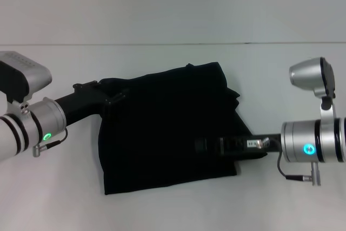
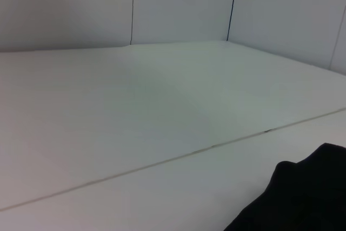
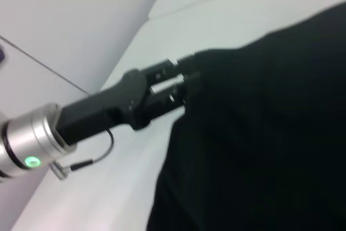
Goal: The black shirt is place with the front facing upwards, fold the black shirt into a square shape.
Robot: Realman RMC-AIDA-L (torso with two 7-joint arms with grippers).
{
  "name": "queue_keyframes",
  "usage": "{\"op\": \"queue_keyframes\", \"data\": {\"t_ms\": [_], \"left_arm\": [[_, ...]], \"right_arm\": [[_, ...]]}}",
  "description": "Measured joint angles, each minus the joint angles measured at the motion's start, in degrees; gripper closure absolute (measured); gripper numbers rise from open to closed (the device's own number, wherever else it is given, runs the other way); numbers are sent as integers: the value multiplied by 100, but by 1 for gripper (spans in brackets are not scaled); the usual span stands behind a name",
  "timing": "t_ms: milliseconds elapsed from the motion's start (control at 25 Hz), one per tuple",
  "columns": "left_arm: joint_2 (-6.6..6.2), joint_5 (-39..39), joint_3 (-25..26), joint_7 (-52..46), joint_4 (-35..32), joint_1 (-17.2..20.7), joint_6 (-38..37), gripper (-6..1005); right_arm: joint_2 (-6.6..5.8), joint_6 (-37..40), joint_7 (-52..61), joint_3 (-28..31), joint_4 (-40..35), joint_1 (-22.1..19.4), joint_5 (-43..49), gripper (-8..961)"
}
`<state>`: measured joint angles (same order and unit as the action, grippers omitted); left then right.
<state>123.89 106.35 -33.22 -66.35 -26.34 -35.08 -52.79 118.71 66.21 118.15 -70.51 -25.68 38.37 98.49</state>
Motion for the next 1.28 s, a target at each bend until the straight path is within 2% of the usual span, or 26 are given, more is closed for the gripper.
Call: {"op": "queue_keyframes", "data": {"t_ms": [480, 960, 1120, 1280], "left_arm": [[3, -8, 0, 281, 283, -214, 518, 474], [4, -46, 52, 427, 305, -291, 559, 473], [3, -506, 65, 576, 223, -201, 376, 472], [3, -1081, 79, 649, -150, 157, -534, 472]], "right_arm": [[74, -155, 138, -25, 190, 38, 534, 955], [82, -58, 52, -32, 292, -24, 542, 955], [77, 337, -310, 274, 235, -119, 374, 955], [22, 1061, -1055, 990, 213, -294, 117, 955]]}}
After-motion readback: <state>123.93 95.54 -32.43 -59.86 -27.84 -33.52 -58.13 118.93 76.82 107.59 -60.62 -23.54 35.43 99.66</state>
